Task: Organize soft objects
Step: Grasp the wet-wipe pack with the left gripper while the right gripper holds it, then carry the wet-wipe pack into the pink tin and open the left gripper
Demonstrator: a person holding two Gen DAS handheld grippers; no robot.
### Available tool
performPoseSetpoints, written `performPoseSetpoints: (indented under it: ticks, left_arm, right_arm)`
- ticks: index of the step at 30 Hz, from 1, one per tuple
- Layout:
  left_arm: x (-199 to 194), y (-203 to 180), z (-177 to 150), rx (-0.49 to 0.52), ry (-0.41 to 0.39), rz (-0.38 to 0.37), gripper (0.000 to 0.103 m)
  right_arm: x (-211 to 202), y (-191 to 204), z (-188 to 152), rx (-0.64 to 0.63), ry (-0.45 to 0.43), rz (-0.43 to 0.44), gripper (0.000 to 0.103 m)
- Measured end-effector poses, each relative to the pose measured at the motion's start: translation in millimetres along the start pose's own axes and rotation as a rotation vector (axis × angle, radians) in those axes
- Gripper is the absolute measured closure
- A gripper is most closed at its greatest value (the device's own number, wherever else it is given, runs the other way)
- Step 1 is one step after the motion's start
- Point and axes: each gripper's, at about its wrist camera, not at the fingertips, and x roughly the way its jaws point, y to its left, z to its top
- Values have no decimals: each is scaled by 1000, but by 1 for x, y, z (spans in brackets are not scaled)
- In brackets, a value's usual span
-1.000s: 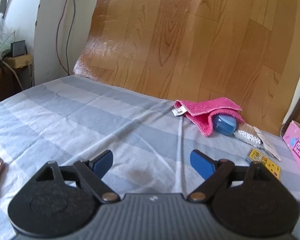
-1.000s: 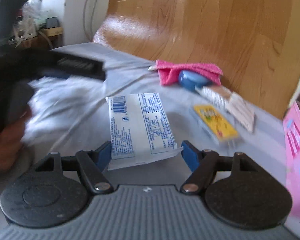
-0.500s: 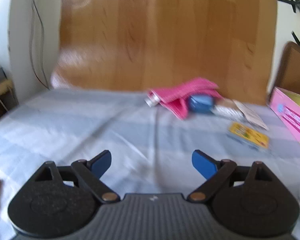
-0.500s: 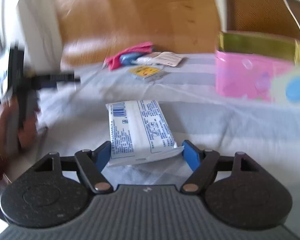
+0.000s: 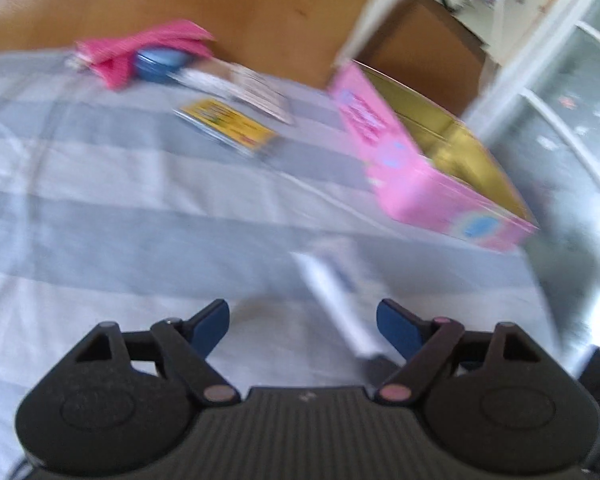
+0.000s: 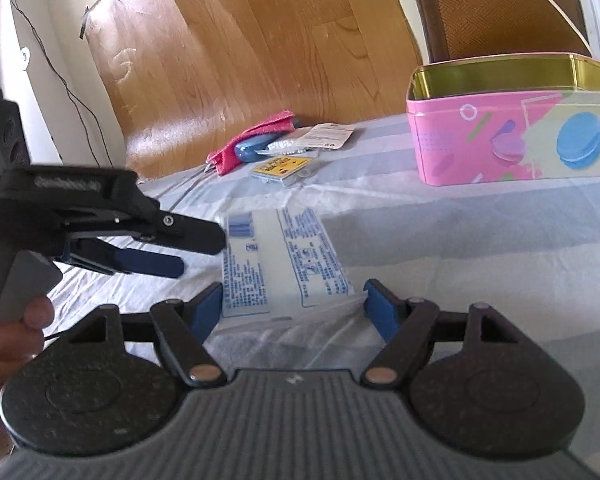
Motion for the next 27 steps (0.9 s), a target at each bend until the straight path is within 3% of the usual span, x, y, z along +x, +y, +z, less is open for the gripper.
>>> performPoseSetpoints:
  ticks: [3,4,6,7,10,13,17,19,23,27]
  left_arm:
    - [10,-10,-1,7,28,-22,28]
    - [15,-12,-1,11,39,-11,39]
    - [23,-14,-2,7,45,-8,51]
    - [26,-18,-2,13,42,-14,67]
    - [28,-18,-1,-4,34,-22,69]
    - [32,-12,1,-34,49,-39,69]
    - [33,-5,2,-54,59,-69,69]
    - [32,-7,3,-45,59,-79,73]
    - [22,-27,18,17,35,-142,80]
    - [20,-66,49,116,-5,-175,79]
  right_arm:
    - [-10,-4,-3,1,-10,11,25]
    - [-11,-4,-4,1,-14,15,25]
    - [-12,-6,-5,1,-22,22,25]
    - [-12,-6,-6,0,-26,27,25]
    - [-15,-6,-9,-27,-35,30,22]
    - [-18,-4,-14,-77,-46,25,11]
    - [-17,5,-21,-190,-43,-6,11]
    - [-12,9,-20,-227,-35,-26,21]
    - [-8,12,-14,-250,-42,-38,26]
    - [-22,10,-1,-262,-171,-83,25]
